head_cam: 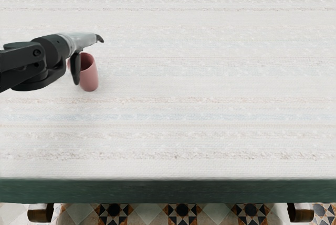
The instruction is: Pick up cup and place in cup with left hand
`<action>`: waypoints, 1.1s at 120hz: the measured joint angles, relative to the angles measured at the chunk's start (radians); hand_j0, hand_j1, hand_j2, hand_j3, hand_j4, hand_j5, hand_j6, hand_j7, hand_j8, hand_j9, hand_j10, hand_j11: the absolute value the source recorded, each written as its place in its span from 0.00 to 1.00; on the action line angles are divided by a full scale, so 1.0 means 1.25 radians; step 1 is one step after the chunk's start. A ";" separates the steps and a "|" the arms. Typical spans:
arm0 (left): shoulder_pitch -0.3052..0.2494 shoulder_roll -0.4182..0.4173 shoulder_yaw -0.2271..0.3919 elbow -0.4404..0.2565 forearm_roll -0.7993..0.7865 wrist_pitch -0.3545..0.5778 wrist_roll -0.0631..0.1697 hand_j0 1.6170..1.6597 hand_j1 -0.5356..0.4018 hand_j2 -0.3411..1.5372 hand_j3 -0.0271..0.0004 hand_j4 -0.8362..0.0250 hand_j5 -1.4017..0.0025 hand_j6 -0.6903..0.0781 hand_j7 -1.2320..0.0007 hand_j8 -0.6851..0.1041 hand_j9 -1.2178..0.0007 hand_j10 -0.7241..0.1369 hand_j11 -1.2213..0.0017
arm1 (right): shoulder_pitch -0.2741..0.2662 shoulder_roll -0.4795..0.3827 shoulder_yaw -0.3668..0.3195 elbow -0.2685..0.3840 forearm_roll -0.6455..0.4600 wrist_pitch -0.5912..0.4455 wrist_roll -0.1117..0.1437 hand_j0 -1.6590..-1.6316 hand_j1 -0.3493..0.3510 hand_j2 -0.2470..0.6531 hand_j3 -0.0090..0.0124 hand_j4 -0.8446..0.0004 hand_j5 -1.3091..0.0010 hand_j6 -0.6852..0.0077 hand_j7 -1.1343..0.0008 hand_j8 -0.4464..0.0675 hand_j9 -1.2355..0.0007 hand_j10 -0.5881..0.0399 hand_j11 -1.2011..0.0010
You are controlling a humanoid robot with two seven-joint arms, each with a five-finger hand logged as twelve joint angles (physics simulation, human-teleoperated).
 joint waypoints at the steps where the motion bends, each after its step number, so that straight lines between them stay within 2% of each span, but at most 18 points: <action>1: 0.000 -0.001 0.000 0.002 0.001 0.001 0.000 0.96 0.76 0.20 0.99 0.80 0.86 0.70 0.85 0.68 0.84 0.67 0.84 | 0.000 0.000 0.000 0.000 0.000 0.000 0.000 0.04 0.04 0.27 0.42 0.97 0.98 0.95 0.97 0.82 0.97 0.90 0.97; 49: 0.026 -0.046 0.002 0.092 0.007 0.005 0.000 0.96 0.72 0.20 0.99 0.76 0.83 0.66 0.81 0.64 0.81 0.63 0.81 | 0.000 0.000 0.001 -0.001 0.000 0.000 0.000 0.04 0.04 0.27 0.42 0.97 0.98 0.95 0.97 0.82 0.97 0.90 0.97; 87: 0.039 -0.061 0.002 0.109 0.007 0.002 0.000 0.96 0.69 0.20 0.99 0.73 0.81 0.63 0.79 0.61 0.78 0.60 0.78 | 0.001 0.000 0.001 -0.002 0.000 0.000 0.000 0.04 0.04 0.27 0.42 0.97 0.98 0.95 0.97 0.82 0.97 0.90 0.97; 132: 0.050 -0.085 0.002 0.155 0.008 0.008 0.000 0.96 0.66 0.21 0.99 0.70 0.79 0.59 0.76 0.57 0.76 0.57 0.76 | 0.001 0.000 0.002 -0.007 0.000 0.000 0.000 0.04 0.04 0.27 0.42 0.97 0.98 0.95 0.97 0.82 0.97 0.90 0.97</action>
